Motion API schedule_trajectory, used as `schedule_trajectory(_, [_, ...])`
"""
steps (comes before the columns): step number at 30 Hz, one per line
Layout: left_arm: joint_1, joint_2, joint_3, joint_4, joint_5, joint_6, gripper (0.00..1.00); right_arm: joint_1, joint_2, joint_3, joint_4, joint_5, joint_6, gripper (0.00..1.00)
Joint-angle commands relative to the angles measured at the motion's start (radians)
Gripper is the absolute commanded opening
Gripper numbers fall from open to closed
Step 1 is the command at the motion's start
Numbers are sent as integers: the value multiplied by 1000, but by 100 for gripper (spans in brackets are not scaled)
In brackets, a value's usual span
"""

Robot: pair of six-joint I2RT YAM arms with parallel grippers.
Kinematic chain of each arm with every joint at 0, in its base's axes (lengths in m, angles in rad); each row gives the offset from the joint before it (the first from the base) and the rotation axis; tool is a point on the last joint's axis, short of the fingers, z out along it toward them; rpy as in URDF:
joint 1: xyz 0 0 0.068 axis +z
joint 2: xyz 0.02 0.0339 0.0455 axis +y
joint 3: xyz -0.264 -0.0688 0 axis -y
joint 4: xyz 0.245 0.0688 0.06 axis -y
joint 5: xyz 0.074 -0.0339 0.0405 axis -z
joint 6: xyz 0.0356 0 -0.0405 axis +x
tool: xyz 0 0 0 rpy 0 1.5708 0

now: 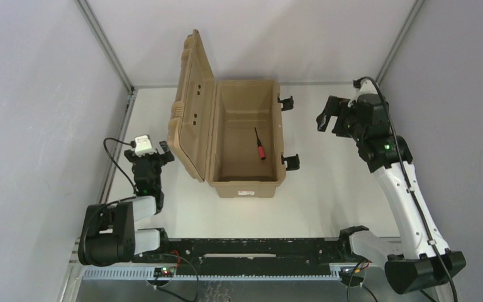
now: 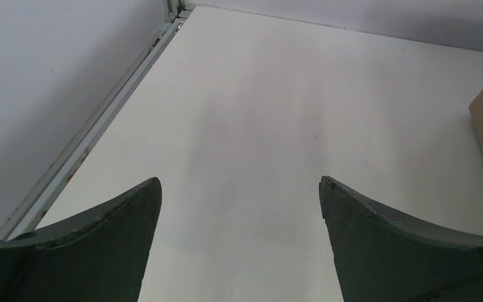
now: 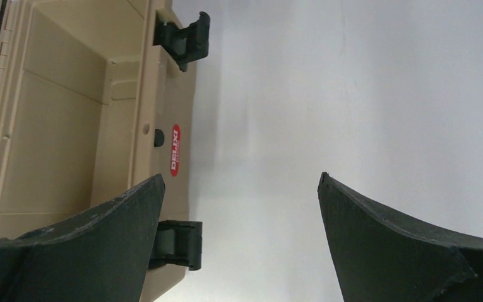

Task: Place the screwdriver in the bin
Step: Reset both arms

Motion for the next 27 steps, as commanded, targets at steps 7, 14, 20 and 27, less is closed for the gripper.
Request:
schedule_trajectory(7, [-4,-3,6,28,-12,17,100,-4,-156,-257,208,138,23,100])
schedule_trajectory(14, [-4,-3,6,28,-10,17,100,-4,-210,-367,260,162,45,100])
schedule_trajectory(20, [-4,-3,6,28,-10,18,100,-3,-213,-384,269,173,47,100])
schedule_trajectory(27, [-4,-3,6,28,-12,17,100,-3,-205,-385,274,174,52,100])
